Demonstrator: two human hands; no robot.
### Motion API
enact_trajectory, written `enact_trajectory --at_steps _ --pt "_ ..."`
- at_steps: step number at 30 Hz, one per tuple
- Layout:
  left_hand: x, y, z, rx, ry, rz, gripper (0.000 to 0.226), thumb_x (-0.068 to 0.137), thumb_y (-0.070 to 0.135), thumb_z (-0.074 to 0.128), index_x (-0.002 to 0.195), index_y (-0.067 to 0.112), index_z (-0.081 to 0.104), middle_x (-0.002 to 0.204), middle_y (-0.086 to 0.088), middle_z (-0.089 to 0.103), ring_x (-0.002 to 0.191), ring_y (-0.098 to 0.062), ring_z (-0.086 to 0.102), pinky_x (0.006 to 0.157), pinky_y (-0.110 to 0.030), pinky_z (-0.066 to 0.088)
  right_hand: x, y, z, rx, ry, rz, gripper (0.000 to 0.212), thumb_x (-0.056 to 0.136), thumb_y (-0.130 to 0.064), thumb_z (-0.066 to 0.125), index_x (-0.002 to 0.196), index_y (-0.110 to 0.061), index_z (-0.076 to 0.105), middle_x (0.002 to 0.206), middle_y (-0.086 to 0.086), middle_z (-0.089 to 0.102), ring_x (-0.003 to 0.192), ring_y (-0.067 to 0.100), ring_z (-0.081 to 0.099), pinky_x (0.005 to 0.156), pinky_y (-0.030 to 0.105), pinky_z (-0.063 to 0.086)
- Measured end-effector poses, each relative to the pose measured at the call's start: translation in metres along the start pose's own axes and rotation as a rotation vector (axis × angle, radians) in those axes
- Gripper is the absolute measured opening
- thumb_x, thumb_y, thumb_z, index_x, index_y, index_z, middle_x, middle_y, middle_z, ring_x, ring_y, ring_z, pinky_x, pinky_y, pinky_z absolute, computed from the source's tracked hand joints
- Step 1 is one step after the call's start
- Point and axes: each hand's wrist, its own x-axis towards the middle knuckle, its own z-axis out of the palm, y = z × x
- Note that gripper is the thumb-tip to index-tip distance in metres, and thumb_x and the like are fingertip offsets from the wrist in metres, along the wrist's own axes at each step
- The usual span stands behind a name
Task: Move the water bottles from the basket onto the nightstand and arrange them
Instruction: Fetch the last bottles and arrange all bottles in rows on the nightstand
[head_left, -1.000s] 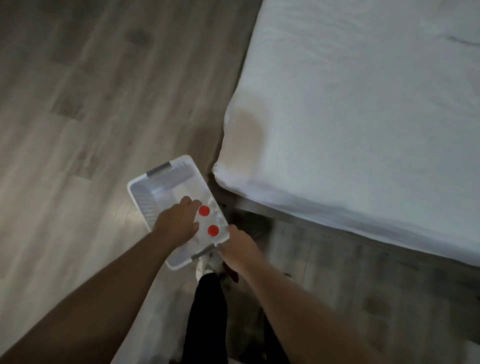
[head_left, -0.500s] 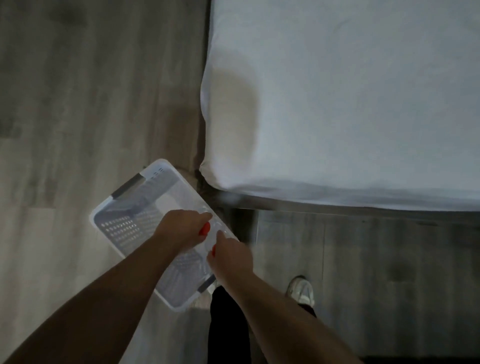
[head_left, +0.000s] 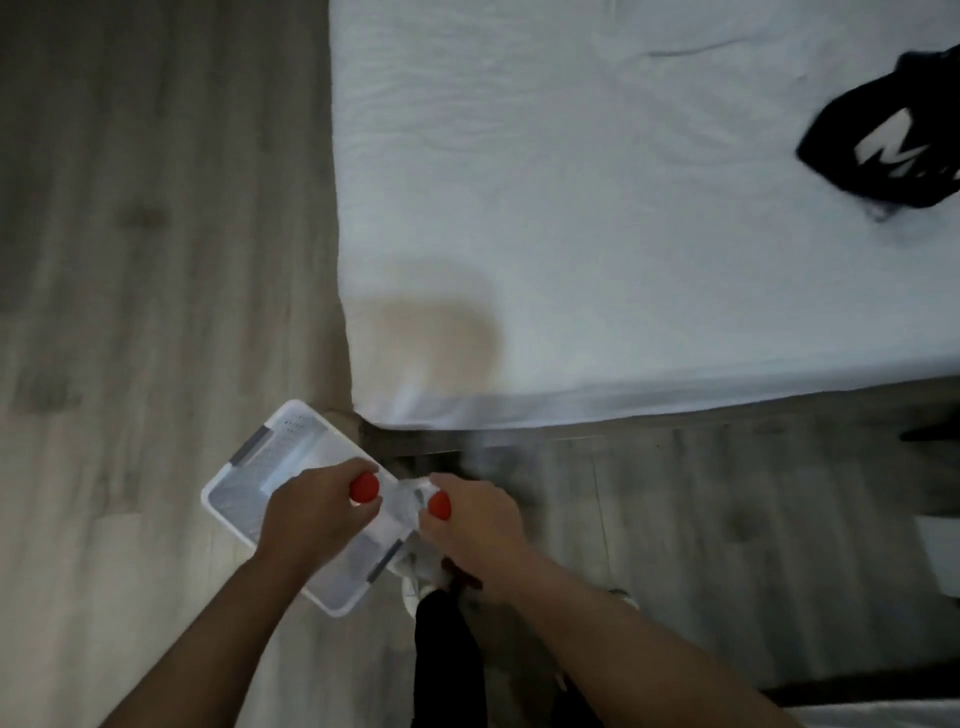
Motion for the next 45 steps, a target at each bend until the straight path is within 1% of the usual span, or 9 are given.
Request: enact_trajectory --at_steps 6,14,19,23,28,34,38,42,45 --pt "-0.062 0.132 -0.017 -0.131 0.136 0.049 0.020 0.081 0.045 0.064 0.100 0.037 0.062 0.077 0.014 0.064 0.073 -0.008 0.061 0.069 -0.028 0.051 -0.099 0.085 -0.091 0.195 0.231 0.023 0.046 0.080 -0.050 0.059 0.124 -0.035 0.056 0.114 -0.004 0.068 0.102 0.019 0.064 0.088 0.033 0.052" --pt "-0.116 0.340 0.031 -0.417 0.218 0.186 0.019 0.071 0.037 0.074 0.089 0.037 0.068 0.085 0.013 0.072 0.085 -0.009 0.066 0.079 -0.030 0.052 -0.221 0.255 -0.192 0.430 0.494 0.097 0.024 0.075 -0.036 0.070 0.097 -0.026 0.069 0.091 -0.003 0.072 0.083 0.015 0.065 0.076 0.029 0.053" --pt "-0.139 0.469 0.065 -0.505 0.123 0.346 0.017 0.072 0.025 0.076 0.080 0.037 0.066 0.081 0.015 0.071 0.081 -0.001 0.064 0.077 -0.028 0.053 -0.284 0.359 -0.237 0.496 0.686 0.208 0.010 0.075 -0.029 0.068 0.079 -0.022 0.063 0.074 -0.002 0.068 0.074 0.019 0.063 0.069 0.031 0.053" --pt "-0.153 0.556 0.084 -0.536 0.042 0.493 0.021 0.073 0.019 0.075 0.076 0.038 0.065 0.078 0.018 0.069 0.076 0.008 0.062 0.070 -0.012 0.048 -0.333 0.423 -0.266 0.571 0.833 0.288 0.011 0.075 -0.029 0.070 0.084 -0.026 0.065 0.078 -0.004 0.068 0.079 0.018 0.063 0.074 0.031 0.052" --pt "-0.154 0.642 0.108 -0.531 -0.013 0.623 0.016 0.072 0.022 0.076 0.078 0.034 0.067 0.078 0.015 0.070 0.075 0.003 0.063 0.070 -0.020 0.050 -0.378 0.484 -0.292 0.696 0.994 0.357 0.012 0.079 -0.028 0.071 0.087 -0.023 0.066 0.078 -0.003 0.067 0.079 0.016 0.064 0.077 0.037 0.054" --pt "-0.130 0.736 0.145 -0.426 -0.098 0.698 0.017 0.069 0.025 0.076 0.084 0.031 0.069 0.079 0.011 0.070 0.076 -0.006 0.065 0.071 -0.025 0.052 -0.401 0.560 -0.317 0.812 1.053 0.460 0.013 0.084 -0.023 0.071 0.093 -0.020 0.063 0.081 -0.009 0.061 0.074 0.001 0.056 0.062 0.014 0.039" --pt "-0.104 0.803 0.169 -0.346 -0.195 0.759 0.019 0.071 0.025 0.076 0.088 0.030 0.070 0.083 0.010 0.070 0.078 -0.004 0.065 0.070 -0.021 0.049 -0.397 0.623 -0.341 0.831 1.072 0.572 0.025 0.081 -0.028 0.073 0.103 -0.021 0.065 0.092 -0.005 0.064 0.085 0.009 0.060 0.082 0.031 0.051" --pt "-0.072 0.878 0.190 -0.260 -0.270 0.850 0.018 0.071 0.028 0.077 0.086 0.030 0.068 0.076 0.015 0.067 0.072 0.006 0.063 0.064 -0.009 0.047 -0.390 0.683 -0.380 0.826 1.108 0.642 0.022 0.081 -0.029 0.073 0.100 -0.022 0.066 0.090 -0.008 0.064 0.086 0.009 0.060 0.077 0.026 0.048" --pt "-0.056 0.936 0.202 -0.206 -0.333 0.916 0.014 0.073 0.026 0.075 0.079 0.034 0.065 0.073 0.009 0.069 0.070 0.000 0.063 0.062 -0.018 0.049 -0.388 0.721 -0.409 0.827 1.140 0.691 0.015 0.081 -0.030 0.072 0.094 -0.027 0.065 0.086 -0.008 0.066 0.084 0.011 0.064 0.083 0.034 0.053"
